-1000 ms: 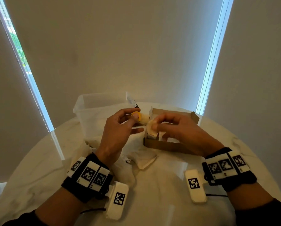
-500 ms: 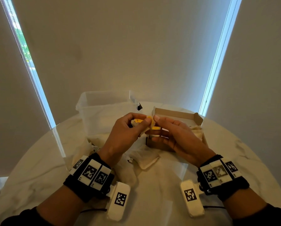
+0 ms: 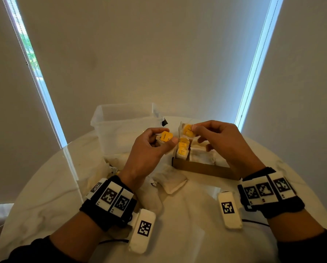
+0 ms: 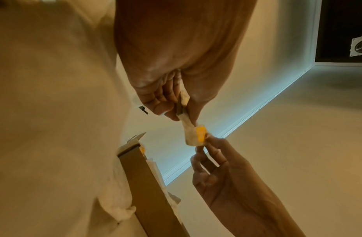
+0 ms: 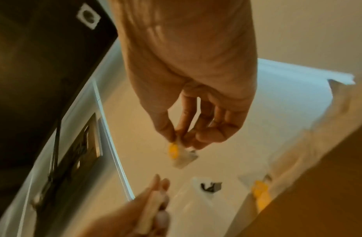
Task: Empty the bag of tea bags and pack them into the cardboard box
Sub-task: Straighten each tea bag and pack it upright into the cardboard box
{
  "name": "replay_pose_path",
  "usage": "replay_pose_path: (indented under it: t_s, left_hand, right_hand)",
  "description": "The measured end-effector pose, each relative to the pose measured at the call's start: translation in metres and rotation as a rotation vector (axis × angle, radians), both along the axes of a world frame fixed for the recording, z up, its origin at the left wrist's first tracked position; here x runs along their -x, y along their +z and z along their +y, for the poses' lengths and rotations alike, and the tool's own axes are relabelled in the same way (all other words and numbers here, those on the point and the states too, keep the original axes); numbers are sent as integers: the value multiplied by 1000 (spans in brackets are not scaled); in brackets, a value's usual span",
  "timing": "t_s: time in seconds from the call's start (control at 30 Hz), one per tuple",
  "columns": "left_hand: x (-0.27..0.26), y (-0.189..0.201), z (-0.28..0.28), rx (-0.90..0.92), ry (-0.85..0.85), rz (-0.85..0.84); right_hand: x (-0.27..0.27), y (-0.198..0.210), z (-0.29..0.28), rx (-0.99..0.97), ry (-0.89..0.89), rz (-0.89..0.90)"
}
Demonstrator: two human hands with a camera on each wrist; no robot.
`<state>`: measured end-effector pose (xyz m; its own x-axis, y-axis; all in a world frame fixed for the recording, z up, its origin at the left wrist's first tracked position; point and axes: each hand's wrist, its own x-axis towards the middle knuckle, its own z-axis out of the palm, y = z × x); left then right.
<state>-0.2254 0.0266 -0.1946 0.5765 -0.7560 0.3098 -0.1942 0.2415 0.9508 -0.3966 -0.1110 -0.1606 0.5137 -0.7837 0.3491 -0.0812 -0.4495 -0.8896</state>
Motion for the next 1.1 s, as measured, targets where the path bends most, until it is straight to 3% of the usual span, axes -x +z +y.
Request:
replay_pose_path:
  t_s: [0.27,0.4,0.53,0.73,0.83,1.1]
  left_hand:
    - [1,0,1,-14,-36,13]
    - [5,3,3,-50,-77,18]
    - [5,5,4,-140,-123,-50]
    - [5,3,5,-175,-218,-129]
    - [9,6,3,-183,-140,-152]
    - [8,14,2,-183,-22,29]
  right_hand:
    - [9,-3,-6,54,32,11]
    - [3,-7,3,155,75,182]
    - [-1,-5,14,120,197,184]
    - [2,-6,16,229,148,204]
    - [5,3,10,225,91,170]
    - [27,35,-2,163,84,436]
